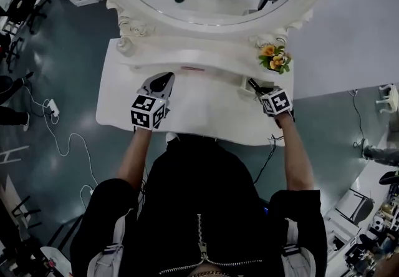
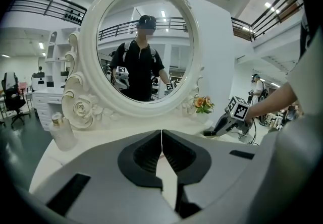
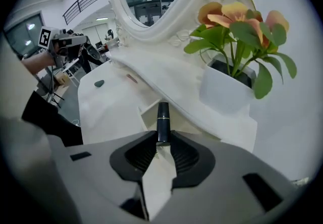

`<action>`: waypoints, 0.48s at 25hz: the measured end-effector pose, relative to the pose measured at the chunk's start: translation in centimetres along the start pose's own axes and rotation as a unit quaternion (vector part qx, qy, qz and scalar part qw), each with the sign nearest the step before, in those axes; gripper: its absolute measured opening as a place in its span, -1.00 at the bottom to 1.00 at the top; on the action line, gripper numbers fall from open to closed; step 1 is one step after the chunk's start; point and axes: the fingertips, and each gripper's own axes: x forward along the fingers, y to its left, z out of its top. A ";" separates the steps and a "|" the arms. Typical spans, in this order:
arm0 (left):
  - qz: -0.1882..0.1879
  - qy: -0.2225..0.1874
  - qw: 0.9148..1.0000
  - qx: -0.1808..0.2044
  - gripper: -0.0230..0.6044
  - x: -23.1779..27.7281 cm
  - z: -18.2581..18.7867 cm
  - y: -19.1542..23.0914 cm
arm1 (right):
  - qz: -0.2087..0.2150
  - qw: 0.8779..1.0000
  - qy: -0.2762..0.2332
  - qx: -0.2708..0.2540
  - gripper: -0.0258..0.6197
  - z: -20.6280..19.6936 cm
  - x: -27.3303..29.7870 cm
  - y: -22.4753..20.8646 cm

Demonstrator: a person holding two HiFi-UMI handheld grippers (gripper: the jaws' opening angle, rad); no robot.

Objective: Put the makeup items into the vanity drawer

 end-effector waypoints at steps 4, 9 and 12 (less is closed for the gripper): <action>0.010 0.002 1.000 -0.005 -0.85 0.6 -0.2 -1.4 | 0.021 1.000 -0.003 -0.004 -0.63 0.5 0.1 -0.1; 0.023 0.002 1.000 -0.009 -0.85 1.2 -0.1 -3.0 | 0.020 0.999 0.003 -0.036 -0.63 1.1 0.4 -0.6; 0.030 0.005 0.999 -0.012 -0.85 1.0 -0.3 -3.7 | 0.011 0.999 -0.007 -0.036 -0.63 1.0 1.0 -0.8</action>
